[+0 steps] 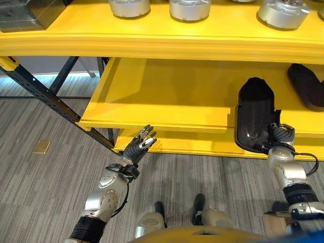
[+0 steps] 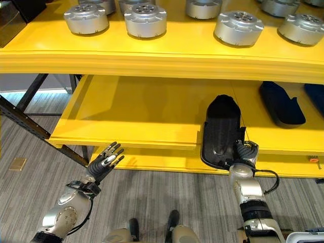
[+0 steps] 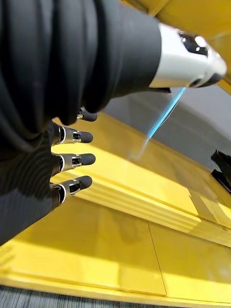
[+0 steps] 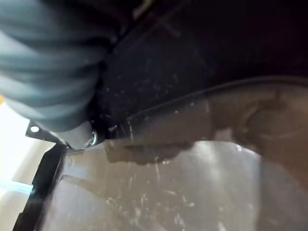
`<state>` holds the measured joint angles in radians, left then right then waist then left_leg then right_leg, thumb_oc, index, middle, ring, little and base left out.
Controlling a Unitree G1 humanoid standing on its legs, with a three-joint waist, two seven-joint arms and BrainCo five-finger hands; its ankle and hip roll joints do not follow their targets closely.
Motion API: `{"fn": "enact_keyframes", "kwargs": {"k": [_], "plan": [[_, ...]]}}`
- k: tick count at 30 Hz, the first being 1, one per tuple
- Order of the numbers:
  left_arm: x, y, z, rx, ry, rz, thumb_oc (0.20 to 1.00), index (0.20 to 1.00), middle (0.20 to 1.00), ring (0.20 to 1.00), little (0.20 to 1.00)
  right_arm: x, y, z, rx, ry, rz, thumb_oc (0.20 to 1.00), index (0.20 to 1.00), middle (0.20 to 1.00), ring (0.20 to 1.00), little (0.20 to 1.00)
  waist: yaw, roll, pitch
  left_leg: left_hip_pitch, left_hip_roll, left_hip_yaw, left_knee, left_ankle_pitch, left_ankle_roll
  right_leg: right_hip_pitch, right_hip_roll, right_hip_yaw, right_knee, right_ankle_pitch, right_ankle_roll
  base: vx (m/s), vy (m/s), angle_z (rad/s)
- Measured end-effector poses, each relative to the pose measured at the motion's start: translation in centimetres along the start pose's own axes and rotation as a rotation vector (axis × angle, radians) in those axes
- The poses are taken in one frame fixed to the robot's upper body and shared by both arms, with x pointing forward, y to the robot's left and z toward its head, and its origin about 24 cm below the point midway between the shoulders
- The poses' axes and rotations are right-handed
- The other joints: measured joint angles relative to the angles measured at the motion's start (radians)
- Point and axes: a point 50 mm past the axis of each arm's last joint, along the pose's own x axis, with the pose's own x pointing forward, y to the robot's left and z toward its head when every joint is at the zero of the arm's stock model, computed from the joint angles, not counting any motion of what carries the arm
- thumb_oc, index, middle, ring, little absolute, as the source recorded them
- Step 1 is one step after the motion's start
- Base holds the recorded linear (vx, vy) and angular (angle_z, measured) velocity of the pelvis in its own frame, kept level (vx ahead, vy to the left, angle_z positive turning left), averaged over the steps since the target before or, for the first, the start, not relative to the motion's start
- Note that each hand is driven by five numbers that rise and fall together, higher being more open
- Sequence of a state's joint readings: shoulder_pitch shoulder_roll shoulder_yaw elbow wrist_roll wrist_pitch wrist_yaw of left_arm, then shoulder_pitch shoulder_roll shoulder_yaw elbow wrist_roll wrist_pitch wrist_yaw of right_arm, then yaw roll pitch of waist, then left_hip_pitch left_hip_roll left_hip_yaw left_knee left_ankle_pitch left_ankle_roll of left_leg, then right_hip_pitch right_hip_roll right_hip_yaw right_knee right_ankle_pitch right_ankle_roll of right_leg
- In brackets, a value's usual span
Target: Move parts from the plastic box to the shelf.
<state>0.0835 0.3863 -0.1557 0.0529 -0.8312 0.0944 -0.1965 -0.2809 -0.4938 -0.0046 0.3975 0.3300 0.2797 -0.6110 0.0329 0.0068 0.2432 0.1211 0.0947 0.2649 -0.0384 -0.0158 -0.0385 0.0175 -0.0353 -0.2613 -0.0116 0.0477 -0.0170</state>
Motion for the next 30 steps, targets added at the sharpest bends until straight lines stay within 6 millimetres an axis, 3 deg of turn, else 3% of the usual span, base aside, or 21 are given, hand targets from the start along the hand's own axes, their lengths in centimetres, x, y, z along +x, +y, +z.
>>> {"fn": "enact_keyframes", "kwargs": {"k": [6,10,16,18,22,30], "plan": [[-0.3,0.7,0.4,0.045,0.049,0.002,1.000,1.000,1.000,1.000,1.000,1.8,-0.2,2.7,-0.012,-0.013,-0.035,0.200,0.200,0.200,0.200,0.200,0.029,-0.018,-0.010,0.000,-0.004,-0.003,-0.009,0.001,0.001,0.009,0.000,-0.005,-0.022,0.007,0.003,0.02,-0.058,0.03],[-0.3,0.4,1.4,0.090,0.050,-0.054,1.000,1.000,1.000,1.000,1.000,3.4,-1.9,3.3,-0.059,0.018,-0.092,0.200,0.200,0.200,0.200,0.200,0.048,-0.016,-0.005,-0.034,-0.008,-0.024,-0.004,0.002,0.002,-0.014,-0.005,-0.019,-0.025,0.007,0.007,-0.04,-0.048,0.12],[1.2,-1.0,3.3,0.135,0.004,-0.130,1.000,1.000,1.000,1.000,1.000,5.3,-4.6,7.2,-0.063,-0.032,-0.179,0.200,0.200,0.200,0.200,0.200,0.069,0.030,0.107,-0.134,-0.013,-0.038,0.044,0.008,0.008,-0.093,-0.016,-0.029,-0.009,0.025,0.001,-0.14,-0.030,0.06],[1.7,-2.0,4.4,0.159,-0.034,-0.177,1.000,1.000,1.000,1.000,1.000,5.9,-5.7,9.3,-0.050,-0.067,-0.196,0.200,0.200,0.200,0.200,0.200,0.068,0.051,0.173,-0.173,-0.013,-0.051,0.068,0.010,0.009,-0.123,-0.020,-0.036,0.005,0.030,-0.005,-0.08,-0.036,0.10],[2.0,-2.9,6.1,0.205,-0.107,-0.220,1.000,1.000,1.000,1.000,1.000,5.9,-6.1,11.8,-0.012,-0.128,-0.202,0.200,0.200,0.200,0.200,0.200,0.067,0.072,0.266,-0.215,-0.012,-0.056,0.095,0.010,0.009,-0.166,-0.020,-0.034,0.034,0.029,-0.006,-0.08,-0.019,0.02],[2.8,-4.3,6.8,0.224,-0.142,-0.273,1.000,1.000,1.000,1.000,1.000,5.9,-6.7,14.3,0.016,-0.193,-0.209,0.200,0.200,0.200,0.200,0.200,0.065,0.088,0.292,-0.248,-0.022,-0.057,0.098,0.018,0.014,-0.228,-0.040,-0.032,0.103,0.010,-0.015,-0.06,-0.002,0.01]]}}
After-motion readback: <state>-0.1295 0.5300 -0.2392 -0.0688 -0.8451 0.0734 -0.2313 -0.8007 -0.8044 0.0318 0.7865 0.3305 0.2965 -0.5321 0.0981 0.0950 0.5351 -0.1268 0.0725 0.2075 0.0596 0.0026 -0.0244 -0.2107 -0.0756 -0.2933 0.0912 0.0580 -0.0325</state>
